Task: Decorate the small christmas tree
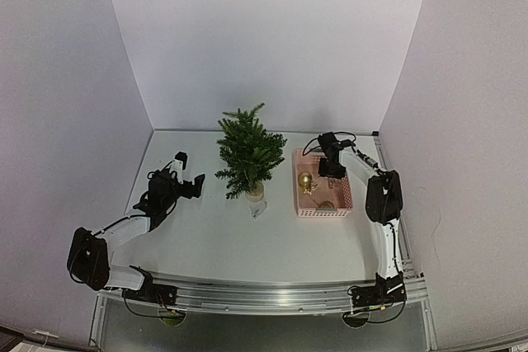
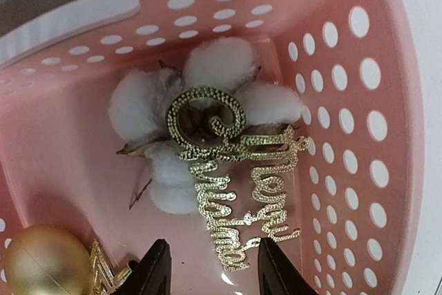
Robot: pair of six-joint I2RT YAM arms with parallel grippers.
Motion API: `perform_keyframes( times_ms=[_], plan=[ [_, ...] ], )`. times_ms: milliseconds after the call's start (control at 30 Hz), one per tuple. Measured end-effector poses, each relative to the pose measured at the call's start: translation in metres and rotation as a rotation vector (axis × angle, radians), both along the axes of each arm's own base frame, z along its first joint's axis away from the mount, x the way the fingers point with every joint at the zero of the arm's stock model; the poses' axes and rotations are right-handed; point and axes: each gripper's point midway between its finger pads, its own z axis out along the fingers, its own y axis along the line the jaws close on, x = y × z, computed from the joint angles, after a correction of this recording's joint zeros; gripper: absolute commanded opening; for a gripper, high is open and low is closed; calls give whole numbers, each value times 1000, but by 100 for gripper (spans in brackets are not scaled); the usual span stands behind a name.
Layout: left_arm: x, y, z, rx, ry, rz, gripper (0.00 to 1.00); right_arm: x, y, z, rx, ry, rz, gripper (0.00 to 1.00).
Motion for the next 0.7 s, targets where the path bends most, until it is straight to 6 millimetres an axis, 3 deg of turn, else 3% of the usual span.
perform_keyframes(
  times_ms=[300,700],
  plan=[
    [3,2,-10,6,25,3,97,14,1,6,-30,-29,61,38],
    [5,6,-12,-1,34,16,96,22,-5,-13,-44,-4,73,38]
  ],
)
